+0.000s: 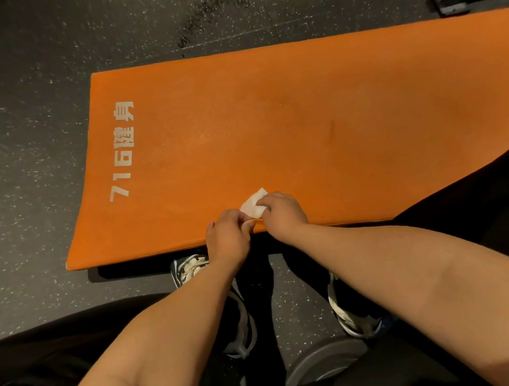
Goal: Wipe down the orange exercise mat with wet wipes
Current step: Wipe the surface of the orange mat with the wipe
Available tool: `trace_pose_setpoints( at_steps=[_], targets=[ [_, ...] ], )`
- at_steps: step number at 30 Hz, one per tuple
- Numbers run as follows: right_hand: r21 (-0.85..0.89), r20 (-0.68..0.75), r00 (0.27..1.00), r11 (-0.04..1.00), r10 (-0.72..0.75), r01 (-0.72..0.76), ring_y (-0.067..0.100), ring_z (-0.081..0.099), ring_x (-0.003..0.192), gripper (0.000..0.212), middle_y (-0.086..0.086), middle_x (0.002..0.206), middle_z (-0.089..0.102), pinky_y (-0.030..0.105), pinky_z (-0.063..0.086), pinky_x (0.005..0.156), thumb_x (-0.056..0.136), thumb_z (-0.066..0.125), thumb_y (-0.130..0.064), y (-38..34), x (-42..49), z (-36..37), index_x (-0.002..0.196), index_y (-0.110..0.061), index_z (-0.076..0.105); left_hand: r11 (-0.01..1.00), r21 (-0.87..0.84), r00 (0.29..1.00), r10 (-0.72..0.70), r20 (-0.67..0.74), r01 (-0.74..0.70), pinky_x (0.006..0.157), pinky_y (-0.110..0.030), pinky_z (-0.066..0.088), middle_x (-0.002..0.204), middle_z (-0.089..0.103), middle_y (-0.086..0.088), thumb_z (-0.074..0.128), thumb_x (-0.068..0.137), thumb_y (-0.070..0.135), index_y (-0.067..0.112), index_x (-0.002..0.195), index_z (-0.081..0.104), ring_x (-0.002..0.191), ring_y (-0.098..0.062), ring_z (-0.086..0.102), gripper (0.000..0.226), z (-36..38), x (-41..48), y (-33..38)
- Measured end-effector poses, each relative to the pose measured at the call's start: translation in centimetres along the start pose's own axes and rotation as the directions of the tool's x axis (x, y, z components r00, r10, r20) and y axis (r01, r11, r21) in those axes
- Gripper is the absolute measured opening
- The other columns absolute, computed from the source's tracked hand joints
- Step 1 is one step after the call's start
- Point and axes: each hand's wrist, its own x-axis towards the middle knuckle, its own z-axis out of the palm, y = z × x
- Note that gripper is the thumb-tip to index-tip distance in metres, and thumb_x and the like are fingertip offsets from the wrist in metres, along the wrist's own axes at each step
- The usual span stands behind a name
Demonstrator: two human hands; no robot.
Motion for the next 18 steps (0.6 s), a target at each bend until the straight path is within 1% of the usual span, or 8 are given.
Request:
trace_pose_setpoints(
  at_steps=[2, 4, 6, 7, 10, 13, 16, 18],
  targets=[
    [0.041, -0.005, 0.999, 0.998, -0.045, 0.045, 0.026, 0.040, 0.137, 0.037, 0.001, 0.146, 0.052, 0.040, 0.034, 0.116, 0.103, 0.045, -0.014, -1.4, 0.6, 0.2, 0.133, -0.021, 0.063, 0.999, -0.012, 0.997, -0.036, -0.063, 0.035, 0.100, -0.051, 0.042, 0.095, 0.059, 0.007, 0.061, 0.098, 0.029, 0.024, 0.088, 0.060, 0.083, -0.017, 0.048, 0.012, -1.5, 0.6, -0.3],
    [0.065, 0.007, 0.995, 0.993, -0.101, 0.100, 0.026, 0.041, 0.135, 0.035, 0.004, 0.145, 0.053, 0.040, 0.035, 0.114, 0.104, 0.045, -0.015, -2.8, 1.4, 0.2, 0.133, -0.019, 0.063, 0.997, -0.012, 0.990, -0.083, -0.116, 0.082, 0.089, -0.045, 0.045, 0.099, 0.060, 0.005, 0.059, 0.099, 0.029, 0.025, 0.087, 0.059, 0.088, -0.021, 0.051, 0.013, -3.2, 1.3, -0.8],
    [0.062, 0.039, 0.987, 0.986, -0.154, 0.152, 0.026, 0.042, 0.136, 0.034, 0.004, 0.145, 0.052, 0.039, 0.036, 0.113, 0.105, 0.046, -0.015, -4.1, 2.1, 0.2, 0.134, -0.019, 0.063, 0.990, -0.006, 0.979, -0.141, -0.148, 0.142, 0.075, -0.039, 0.044, 0.101, 0.059, 0.005, 0.058, 0.101, 0.030, 0.027, 0.088, 0.058, 0.094, -0.025, 0.054, 0.013, -4.6, 1.8, -1.5],
    [0.045, 0.048, 0.983, 0.984, -0.175, 0.173, 0.027, 0.041, 0.137, 0.033, 0.004, 0.146, 0.052, 0.039, 0.035, 0.114, 0.105, 0.047, -0.015, -4.5, 2.4, 0.3, 0.133, -0.019, 0.064, 0.986, 0.002, 0.973, -0.165, -0.162, 0.168, 0.073, -0.038, 0.043, 0.100, 0.057, 0.005, 0.058, 0.101, 0.031, 0.027, 0.089, 0.058, 0.095, -0.026, 0.054, 0.013, -5.1, 2.0, -1.9],
    [-0.025, 0.019, 0.988, 0.988, -0.154, 0.155, 0.028, 0.036, 0.141, 0.035, 0.004, 0.151, 0.047, 0.040, 0.030, 0.117, 0.102, 0.048, -0.013, -4.9, 2.8, 1.0, 0.129, -0.024, 0.068, 0.968, -0.012, 0.948, -0.249, -0.200, 0.252, 0.075, -0.040, 0.047, 0.096, 0.056, 0.005, 0.060, 0.100, 0.030, 0.026, 0.088, 0.060, 0.095, -0.028, 0.056, 0.012, -5.5, 2.0, -3.3],
    [0.016, 0.041, 0.997, 0.998, -0.060, 0.059, 0.028, 0.037, 0.136, 0.037, 0.002, 0.146, 0.044, 0.040, 0.034, 0.114, 0.100, 0.048, -0.013, -4.4, 2.5, 2.2, 0.127, -0.029, 0.068, 0.942, 0.023, 0.928, -0.324, -0.183, 0.334, 0.076, -0.040, 0.050, 0.096, 0.058, 0.002, 0.060, 0.099, 0.029, 0.023, 0.088, 0.061, 0.092, -0.028, 0.058, 0.012, -5.3, 1.5, -4.4],
    [-0.008, 0.126, 0.988, 0.996, -0.089, 0.091, 0.028, 0.036, 0.135, 0.039, 0.003, 0.145, 0.046, 0.040, 0.032, 0.115, 0.101, 0.047, -0.012, -3.7, 1.7, 3.2, 0.133, -0.025, 0.066, 0.921, 0.060, 0.918, -0.375, -0.131, 0.385, 0.072, -0.040, 0.052, 0.093, 0.065, -0.002, 0.060, 0.098, 0.030, 0.025, 0.084, 0.060, 0.082, -0.027, 0.061, 0.015, -4.8, 0.9, -5.1],
    [-0.002, 0.141, 0.982, 0.991, -0.129, 0.131, 0.026, 0.035, 0.138, 0.038, 0.001, 0.149, 0.046, 0.034, 0.028, 0.118, 0.102, 0.050, -0.012, -3.2, 1.4, 3.4, 0.136, -0.023, 0.064, 0.939, 0.062, 0.937, -0.330, -0.115, 0.339, 0.071, -0.037, 0.050, 0.095, 0.067, -0.003, 0.060, 0.097, 0.031, 0.024, 0.089, 0.062, 0.085, -0.027, 0.063, 0.012, -4.3, 0.6, -5.1]
  ],
)
